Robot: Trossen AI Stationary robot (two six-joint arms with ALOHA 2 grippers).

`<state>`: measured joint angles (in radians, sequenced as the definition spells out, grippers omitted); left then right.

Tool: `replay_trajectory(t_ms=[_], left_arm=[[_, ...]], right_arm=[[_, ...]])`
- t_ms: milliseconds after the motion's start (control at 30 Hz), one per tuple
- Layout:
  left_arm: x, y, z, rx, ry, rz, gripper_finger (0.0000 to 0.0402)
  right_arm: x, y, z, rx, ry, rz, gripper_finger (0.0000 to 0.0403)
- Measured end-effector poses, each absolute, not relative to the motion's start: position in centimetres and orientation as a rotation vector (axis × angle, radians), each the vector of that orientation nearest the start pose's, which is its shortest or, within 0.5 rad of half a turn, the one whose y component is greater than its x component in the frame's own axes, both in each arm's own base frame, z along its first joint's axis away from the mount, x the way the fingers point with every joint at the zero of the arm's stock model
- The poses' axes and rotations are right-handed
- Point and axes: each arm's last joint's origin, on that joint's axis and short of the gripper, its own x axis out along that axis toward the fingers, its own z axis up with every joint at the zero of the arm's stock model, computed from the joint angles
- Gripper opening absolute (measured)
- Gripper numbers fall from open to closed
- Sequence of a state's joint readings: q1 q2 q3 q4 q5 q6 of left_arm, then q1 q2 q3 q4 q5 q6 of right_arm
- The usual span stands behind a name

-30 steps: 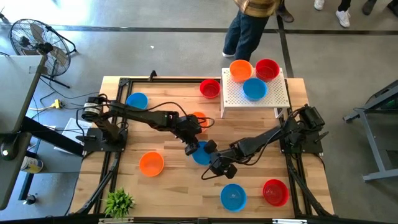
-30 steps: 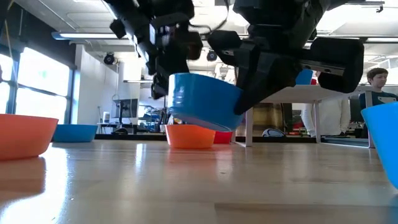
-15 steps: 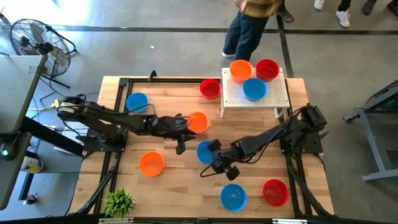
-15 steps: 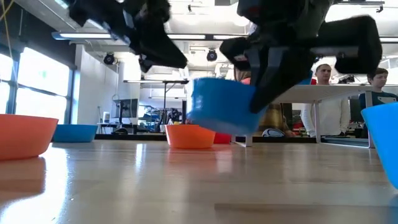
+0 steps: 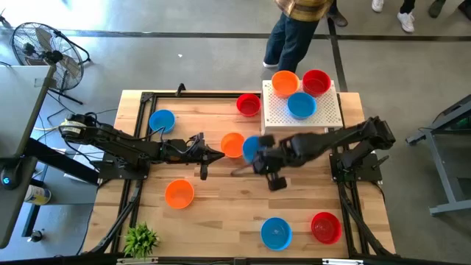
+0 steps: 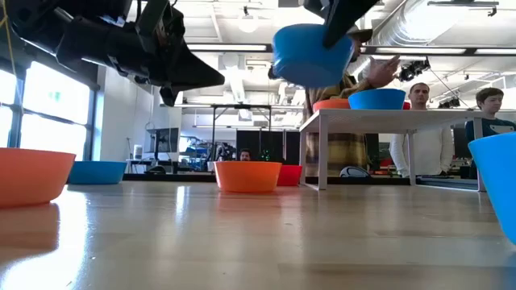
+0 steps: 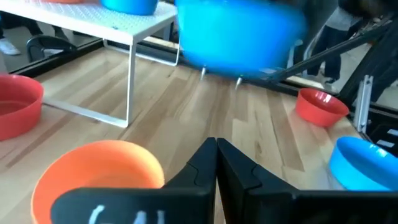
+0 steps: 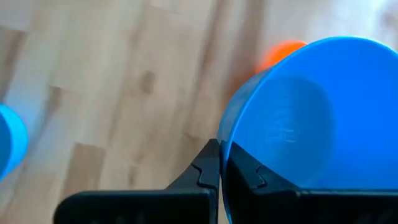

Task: Pick & Place Mini bowls
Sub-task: Stack the blue bowl on the blue bowl on the shelf

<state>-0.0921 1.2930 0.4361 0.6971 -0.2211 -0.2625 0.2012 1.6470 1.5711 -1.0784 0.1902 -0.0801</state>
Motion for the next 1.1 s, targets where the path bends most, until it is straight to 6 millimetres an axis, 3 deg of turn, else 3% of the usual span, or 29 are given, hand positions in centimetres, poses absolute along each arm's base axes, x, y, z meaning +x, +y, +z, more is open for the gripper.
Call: replay_trajectory(t_ms=[267,467,733,867,1100], left_arm=[[24.8,-1.6,19.8,-0.217,0.123,0.147,0.0001],[24.8,-1.6,19.8,-0.217,0.123,0.147,0.0001],[24.8,-1.6,19.8,-0.216,0.124,0.147,0.0001],[24.8,-1.6,19.8,-0.213,0.124,0.147,0.0001],[24.8,-1.6,19.8,-0.213,0.124,0.147,0.0001]], right_arm=[[29.4,0.5,38.4,-0.213,1.274,-0.24,0.0002],[26.7,-3.6,40.8,-0.053,1.238,-0.374,0.0002],[22.9,-8.5,39.0,0.082,1.316,-0.487,0.0002],[22.6,-10.3,36.8,0.101,1.393,-0.508,0.0002],[22.4,-12.2,34.8,0.154,1.395,-0.485,0.0002]])
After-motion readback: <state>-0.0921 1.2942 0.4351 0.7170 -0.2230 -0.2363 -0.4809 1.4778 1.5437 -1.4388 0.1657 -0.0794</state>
